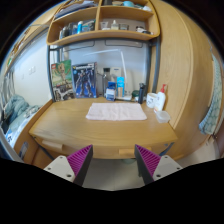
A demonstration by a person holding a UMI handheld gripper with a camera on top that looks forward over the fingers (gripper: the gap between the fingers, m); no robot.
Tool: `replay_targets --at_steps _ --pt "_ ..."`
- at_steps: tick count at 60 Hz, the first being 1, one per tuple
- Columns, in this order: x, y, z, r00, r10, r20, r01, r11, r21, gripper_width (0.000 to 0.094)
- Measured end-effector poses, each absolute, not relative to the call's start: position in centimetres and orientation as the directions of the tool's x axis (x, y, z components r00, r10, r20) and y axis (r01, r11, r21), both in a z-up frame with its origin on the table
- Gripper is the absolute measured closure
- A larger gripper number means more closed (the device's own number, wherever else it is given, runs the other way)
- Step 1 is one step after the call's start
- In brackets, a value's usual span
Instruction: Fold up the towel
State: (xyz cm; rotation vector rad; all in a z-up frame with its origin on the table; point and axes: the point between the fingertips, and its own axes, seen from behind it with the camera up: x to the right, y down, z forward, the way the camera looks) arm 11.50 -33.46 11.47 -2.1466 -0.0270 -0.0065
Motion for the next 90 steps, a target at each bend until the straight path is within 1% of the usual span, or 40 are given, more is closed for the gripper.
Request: replay_targets --at_steps 6,7,8,11,22,30,39,45,46,47,48,51,52,53,54,55,56,58,59,60,61,63,67,71,74,76,82,87,90 --pt "9.2 -31.2 9.0 0.999 0.046 0.015 0.039 -0.582 -0.812 0.0091" --pt "9.6 -32.3 9.2 0.999 0.052 0.015 0.043 -0.589 -0.807 0.0090" --pt "8.3 -30.3 8.2 0.998 0.057 0.012 0.044 -0.593 -0.804 0.0090" --pt "6.7 -28.2 7.0 0.998 0.070 0.009 0.049 -0.603 -0.797 0.0089" --pt "1.4 -18.1 4.7 0.994 0.109 0.002 0.066 -0.593 -0.802 0.0075" --pt "-0.9 -9.7 2.8 0.995 0.101 0.017 0.074 -0.592 -0.803 0.0089" --pt "-1.8 -2.2 0.5 0.996 0.074 0.040 0.077 -0.602 -0.794 0.0141" --pt "-1.6 0.8 -1.0 0.996 0.062 0.068 0.092 -0.618 -0.781 0.0199" --pt "-1.6 1.2 -1.0 0.995 0.062 0.075 0.097 -0.617 -0.781 0.0150" --pt "-1.7 1.7 -0.8 0.995 0.062 0.077 0.098 -0.605 -0.790 0.0216" --pt "-1.8 2.1 -0.8 0.995 0.064 0.083 0.104 -0.601 -0.792 0.0210" --pt "-2.0 2.6 -1.0 0.992 0.079 0.100 0.127 -0.600 -0.790 0.0326" --pt "-2.1 2.7 -1.1 0.991 0.083 0.105 0.134 -0.603 -0.786 0.0396" --pt "-2.2 2.7 -1.0 0.991 0.086 0.106 0.136 -0.603 -0.786 0.0422" --pt "-2.3 2.8 -1.0 0.991 0.088 0.105 0.137 -0.604 -0.785 0.0436" --pt "-2.4 2.7 -1.1 0.990 0.091 0.104 0.137 -0.606 -0.783 0.0429" --pt "-2.5 2.7 -1.1 0.990 0.094 0.103 0.139 -0.607 -0.782 0.0452" --pt "-2.3 2.7 -1.1 0.989 0.101 0.110 0.149 -0.607 -0.780 0.0582" --pt "-2.1 2.8 -1.1 0.988 0.101 0.118 0.156 -0.607 -0.779 0.0623" --pt "-2.0 2.9 -1.1 0.987 0.101 0.128 0.163 -0.607 -0.778 0.0626" --pt "-1.8 2.9 -1.1 0.985 0.102 0.137 0.170 -0.606 -0.777 0.0679" --pt "-1.5 3.0 -1.0 0.985 0.098 0.139 0.170 -0.605 -0.778 0.0818" --pt "-1.4 2.9 -0.7 0.993 0.084 0.085 0.119 -0.612 -0.782 0.0895" --pt "-1.6 2.6 -0.4 0.998 0.066 0.002 0.044 -0.639 -0.768 0.0897" --pt "-1.6 2.9 0.9 0.996 0.053 -0.065 -0.016 -0.639 -0.769 0.0904" --pt "-1.4 3.3 2.3 0.994 0.055 -0.091 -0.037 -0.628 -0.777 0.0904" --pt "0.6 4.5 8.1 0.985 0.036 -0.171 -0.120 -0.577 -0.808 0.0904" --pt "4.7 4.7 11.6 0.966 -0.013 -0.259 -0.222 -0.558 -0.800 0.0905" --pt "8.0 4.8 12.8 0.960 -0.055 -0.275 -0.259 -0.542 -0.799 0.0905"
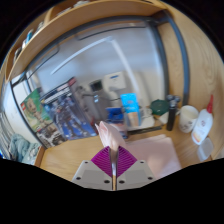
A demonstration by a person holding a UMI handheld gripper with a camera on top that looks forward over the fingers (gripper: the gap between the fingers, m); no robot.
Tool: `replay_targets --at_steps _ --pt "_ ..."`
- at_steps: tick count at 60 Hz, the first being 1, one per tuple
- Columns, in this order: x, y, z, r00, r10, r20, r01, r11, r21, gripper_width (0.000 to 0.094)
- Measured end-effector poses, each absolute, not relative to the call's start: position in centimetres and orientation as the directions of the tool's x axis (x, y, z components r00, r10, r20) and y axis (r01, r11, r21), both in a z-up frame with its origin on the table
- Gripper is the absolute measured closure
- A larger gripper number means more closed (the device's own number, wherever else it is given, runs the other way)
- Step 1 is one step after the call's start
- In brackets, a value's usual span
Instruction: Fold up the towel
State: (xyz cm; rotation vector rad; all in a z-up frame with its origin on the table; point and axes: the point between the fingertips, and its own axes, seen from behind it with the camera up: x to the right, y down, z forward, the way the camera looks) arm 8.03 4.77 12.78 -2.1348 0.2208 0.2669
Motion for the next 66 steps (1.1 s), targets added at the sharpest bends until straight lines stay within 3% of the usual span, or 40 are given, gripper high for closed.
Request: replay_targets --at_steps 6,19,20,21,25,31,33,34,39,53,66 --pt "15.0 4.2 12.4 0.948 -0.133 -0.289 -0.313 -0.546 -0.777 0.0904" --pt "25.0 2.2 5.8 0.948 -0.240 -0.210 -0.315 -0.600 -0.735 0.0893" --pt "25.4 2.0 5.3 0.948 -0.243 -0.207 -0.315 -0.605 -0.732 0.0865" --pt "25.7 1.9 4.8 0.947 -0.248 -0.205 -0.317 -0.608 -0.728 0.0774" --pt "26.7 1.5 3.5 0.940 -0.272 -0.205 -0.333 -0.611 -0.718 0.0635" --pt "27.4 1.1 3.1 0.946 -0.270 -0.181 -0.314 -0.613 -0.725 0.0213" --pt "27.6 1.0 3.5 0.949 -0.264 -0.172 -0.302 -0.607 -0.735 0.0122" --pt "27.7 1.0 3.9 0.952 -0.260 -0.163 -0.292 -0.604 -0.741 0.0156" --pt "27.8 0.8 6.8 0.971 -0.216 -0.101 -0.211 -0.579 -0.788 0.0111" --pt "21.1 -1.3 18.2 0.990 -0.095 -0.107 -0.139 -0.473 -0.870 0.0109" --pt "11.5 -7.8 22.2 0.997 -0.019 -0.076 -0.076 -0.452 -0.889 0.0093"
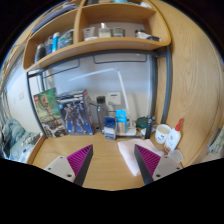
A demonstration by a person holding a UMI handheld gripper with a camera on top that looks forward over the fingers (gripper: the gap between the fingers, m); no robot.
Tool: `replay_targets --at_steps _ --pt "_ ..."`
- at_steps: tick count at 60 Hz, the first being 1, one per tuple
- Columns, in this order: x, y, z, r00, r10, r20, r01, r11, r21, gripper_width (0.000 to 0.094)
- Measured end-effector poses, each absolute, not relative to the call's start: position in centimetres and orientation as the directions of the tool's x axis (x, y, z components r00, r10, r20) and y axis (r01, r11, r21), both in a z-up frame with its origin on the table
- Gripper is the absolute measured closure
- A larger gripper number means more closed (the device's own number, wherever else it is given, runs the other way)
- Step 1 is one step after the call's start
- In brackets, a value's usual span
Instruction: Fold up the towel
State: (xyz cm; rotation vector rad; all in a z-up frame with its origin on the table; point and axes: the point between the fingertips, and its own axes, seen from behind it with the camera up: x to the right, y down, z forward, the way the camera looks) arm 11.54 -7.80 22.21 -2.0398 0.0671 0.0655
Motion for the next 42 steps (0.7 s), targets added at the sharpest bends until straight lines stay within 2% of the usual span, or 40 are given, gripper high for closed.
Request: replay_targets --at_steps 20,42 --pt "3.0 -17.9 22.5 0.998 0.007 -0.058 -0.048 -0.477 -0.878 0.0080" --pt "1.8 -22.8 20.6 0.999 -0.026 -0.035 -0.043 -0.510 -0.859 0.0089"
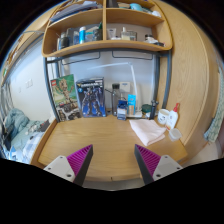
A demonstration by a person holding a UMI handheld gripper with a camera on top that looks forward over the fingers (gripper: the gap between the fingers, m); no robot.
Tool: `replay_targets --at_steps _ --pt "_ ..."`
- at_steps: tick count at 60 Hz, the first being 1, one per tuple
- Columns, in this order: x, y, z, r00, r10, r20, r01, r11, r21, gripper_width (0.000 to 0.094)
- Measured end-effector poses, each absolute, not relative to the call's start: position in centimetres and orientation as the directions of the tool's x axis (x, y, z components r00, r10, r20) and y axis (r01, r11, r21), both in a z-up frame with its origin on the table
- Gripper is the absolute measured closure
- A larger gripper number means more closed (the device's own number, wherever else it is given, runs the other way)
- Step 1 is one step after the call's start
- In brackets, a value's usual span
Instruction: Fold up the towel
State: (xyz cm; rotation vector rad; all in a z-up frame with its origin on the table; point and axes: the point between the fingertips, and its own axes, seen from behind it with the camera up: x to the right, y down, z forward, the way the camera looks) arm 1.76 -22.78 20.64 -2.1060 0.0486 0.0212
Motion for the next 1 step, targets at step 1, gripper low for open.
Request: replay_targets --at_steps 1 --pt "1.75 -22.89 20.60 0.999 -0.028 -0.036 -0.045 -0.509 -0.860 0.0089"
